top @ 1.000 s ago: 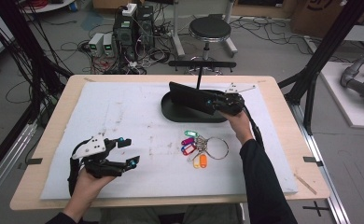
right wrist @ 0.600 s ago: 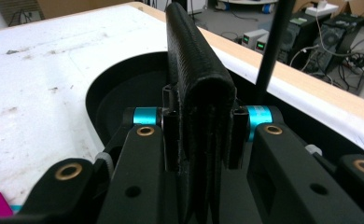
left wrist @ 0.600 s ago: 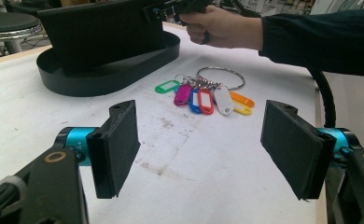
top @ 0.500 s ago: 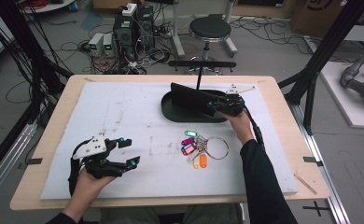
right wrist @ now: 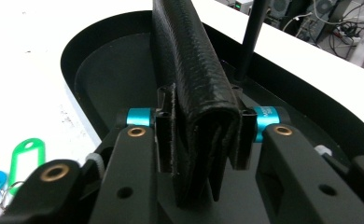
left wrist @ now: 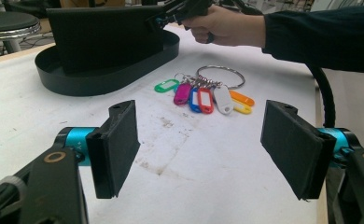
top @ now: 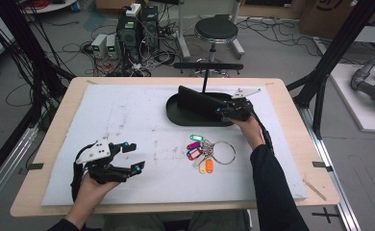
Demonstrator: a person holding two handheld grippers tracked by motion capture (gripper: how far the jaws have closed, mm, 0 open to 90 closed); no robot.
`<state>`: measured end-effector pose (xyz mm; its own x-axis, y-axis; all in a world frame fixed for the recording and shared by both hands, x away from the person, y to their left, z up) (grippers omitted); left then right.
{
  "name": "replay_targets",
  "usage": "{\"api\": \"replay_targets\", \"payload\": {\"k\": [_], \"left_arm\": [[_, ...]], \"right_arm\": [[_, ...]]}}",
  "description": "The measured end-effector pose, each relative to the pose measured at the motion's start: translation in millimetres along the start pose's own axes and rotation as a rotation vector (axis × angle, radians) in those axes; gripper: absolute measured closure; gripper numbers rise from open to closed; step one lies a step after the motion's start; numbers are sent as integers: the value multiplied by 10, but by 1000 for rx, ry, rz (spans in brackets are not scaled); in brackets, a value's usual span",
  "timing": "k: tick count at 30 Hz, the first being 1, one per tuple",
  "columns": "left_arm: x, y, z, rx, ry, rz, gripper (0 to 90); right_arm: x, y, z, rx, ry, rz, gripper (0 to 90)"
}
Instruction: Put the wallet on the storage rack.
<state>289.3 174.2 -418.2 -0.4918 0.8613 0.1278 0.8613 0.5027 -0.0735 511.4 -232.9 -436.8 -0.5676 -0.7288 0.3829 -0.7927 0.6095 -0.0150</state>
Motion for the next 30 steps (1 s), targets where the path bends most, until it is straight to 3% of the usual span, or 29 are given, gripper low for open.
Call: {"api": "replay_targets", "payload": {"k": [9,12,16,18,25,30], "left_arm": [[-5,3,5,0,2,-5,275],[-10,6,4,-1,3,-5,275],[-31,26,4,3,8,-7,275],[-50,39,1,1,10,-12,275],[-138,158,-47,-2,21,-35,274],[-199,304,-43,0,29,-63,273]], "right_arm": [[88,-41,-37,-16,-6,89,506],[155,-52,-45,-23,-6,87,500],[296,-43,-94,-11,-22,139,401],[378,-35,-117,-18,-41,144,380],[760,111,-169,-14,-97,137,329],[1066,336,-154,-33,-151,120,314]]}}
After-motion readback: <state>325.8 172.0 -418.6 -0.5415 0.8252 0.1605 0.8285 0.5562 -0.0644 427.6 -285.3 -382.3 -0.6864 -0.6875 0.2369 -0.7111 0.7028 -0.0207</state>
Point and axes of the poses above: each handheld gripper's, and its own axes: x roughly backward along the jaws, z roughly out of its underside, y roughly to its left, the point moved 3 cm from there along -x, roughly forward along the jaws, and after that the axes turned 8 degrees about -y, right-handed, at the moved point
